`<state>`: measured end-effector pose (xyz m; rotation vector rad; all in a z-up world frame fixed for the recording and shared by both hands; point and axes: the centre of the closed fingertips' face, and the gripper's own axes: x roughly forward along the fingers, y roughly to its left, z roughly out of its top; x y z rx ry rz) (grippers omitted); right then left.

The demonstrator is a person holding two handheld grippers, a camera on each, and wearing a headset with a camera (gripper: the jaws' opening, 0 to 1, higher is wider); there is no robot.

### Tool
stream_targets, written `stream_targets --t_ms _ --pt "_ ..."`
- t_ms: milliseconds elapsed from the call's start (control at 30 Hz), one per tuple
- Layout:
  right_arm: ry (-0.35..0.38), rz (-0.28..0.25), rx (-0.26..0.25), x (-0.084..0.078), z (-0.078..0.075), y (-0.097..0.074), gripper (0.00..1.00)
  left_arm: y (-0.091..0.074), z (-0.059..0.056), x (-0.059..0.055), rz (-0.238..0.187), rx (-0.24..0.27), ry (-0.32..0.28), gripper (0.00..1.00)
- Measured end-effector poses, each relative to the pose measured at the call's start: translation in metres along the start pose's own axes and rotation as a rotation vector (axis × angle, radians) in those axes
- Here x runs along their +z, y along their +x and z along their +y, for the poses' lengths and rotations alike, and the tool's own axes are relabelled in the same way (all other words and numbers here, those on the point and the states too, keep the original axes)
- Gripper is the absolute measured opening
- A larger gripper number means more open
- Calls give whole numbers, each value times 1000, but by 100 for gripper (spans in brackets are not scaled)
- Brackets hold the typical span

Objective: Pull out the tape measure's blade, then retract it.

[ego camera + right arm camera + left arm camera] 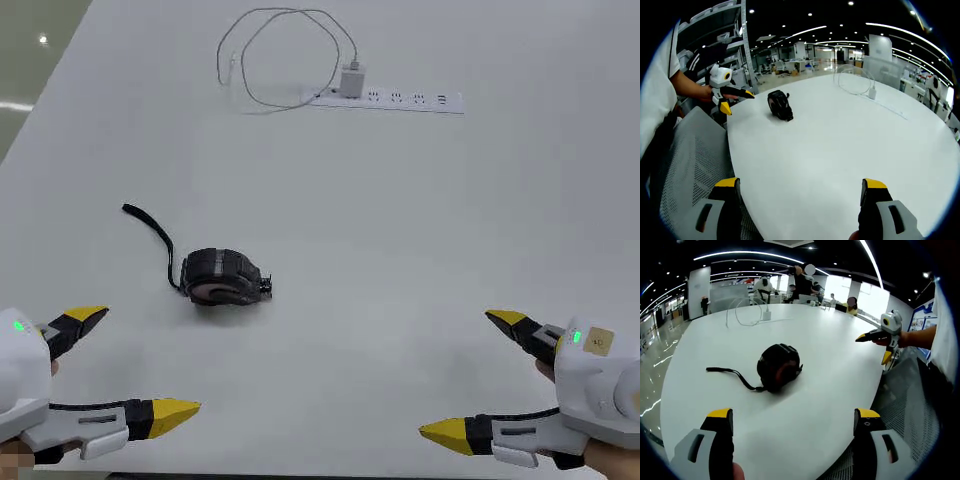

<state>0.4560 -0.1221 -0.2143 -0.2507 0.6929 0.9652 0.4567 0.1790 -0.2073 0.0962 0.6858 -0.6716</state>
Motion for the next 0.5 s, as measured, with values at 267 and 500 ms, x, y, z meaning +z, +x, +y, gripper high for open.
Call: stream_targets --t_ms 267,500 --pt "0 0 -6 -1 -1 -3 99 -1 1 0 1 4 13 99" --pt "1 -5 -9 1 -1 -5 99 -2 2 -1 6 12 18 99"
